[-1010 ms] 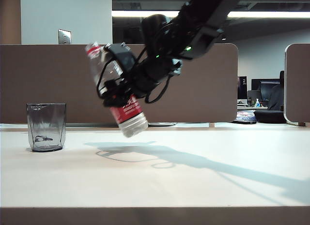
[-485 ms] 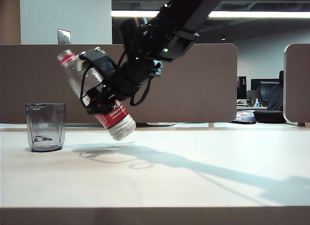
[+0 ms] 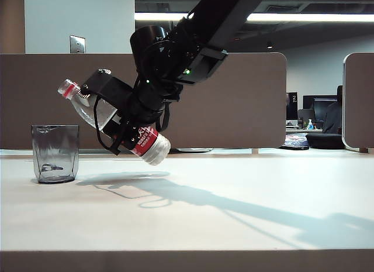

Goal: Pick up the mineral water bottle on the table and pour water into the mug until it's half full.

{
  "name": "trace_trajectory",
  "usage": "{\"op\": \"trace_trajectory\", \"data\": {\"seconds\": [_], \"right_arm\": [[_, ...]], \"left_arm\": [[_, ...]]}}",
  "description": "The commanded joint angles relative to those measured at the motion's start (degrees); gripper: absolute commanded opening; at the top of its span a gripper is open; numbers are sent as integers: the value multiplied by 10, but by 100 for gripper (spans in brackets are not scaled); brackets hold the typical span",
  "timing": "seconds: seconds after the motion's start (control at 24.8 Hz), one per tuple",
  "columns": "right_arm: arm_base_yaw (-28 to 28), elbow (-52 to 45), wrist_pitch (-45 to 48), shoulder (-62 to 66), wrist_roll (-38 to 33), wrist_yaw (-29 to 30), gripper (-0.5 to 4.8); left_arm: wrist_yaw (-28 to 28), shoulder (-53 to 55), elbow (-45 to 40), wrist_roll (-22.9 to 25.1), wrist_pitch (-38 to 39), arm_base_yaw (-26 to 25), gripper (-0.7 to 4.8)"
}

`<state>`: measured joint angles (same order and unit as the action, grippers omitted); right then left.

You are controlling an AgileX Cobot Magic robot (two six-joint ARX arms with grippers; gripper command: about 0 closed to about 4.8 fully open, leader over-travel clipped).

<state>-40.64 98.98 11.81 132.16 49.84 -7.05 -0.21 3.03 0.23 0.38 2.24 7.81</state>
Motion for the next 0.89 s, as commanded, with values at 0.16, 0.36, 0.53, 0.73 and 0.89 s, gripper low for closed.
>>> {"op": "trace_trajectory", "data": {"seconds": [0.16, 0.36, 0.53, 0.73, 0.89], "right_arm": [[-2, 6, 55, 2, 50, -28, 252], [-2, 7, 70, 11, 83, -57, 252], [-2, 37, 69, 30, 98, -78, 252], [-2, 90, 65, 49, 138, -95, 252], [-1, 91, 61, 49, 183, -98, 252]], "left_arm": [[0, -1, 2, 0, -6, -1, -5], [0, -3, 2, 0, -6, -1, -5], [0, -3, 2, 0, -6, -2, -5], [0, -3, 2, 0, -6, -3, -5], [1, -3, 2, 0, -6, -5, -5]]}}
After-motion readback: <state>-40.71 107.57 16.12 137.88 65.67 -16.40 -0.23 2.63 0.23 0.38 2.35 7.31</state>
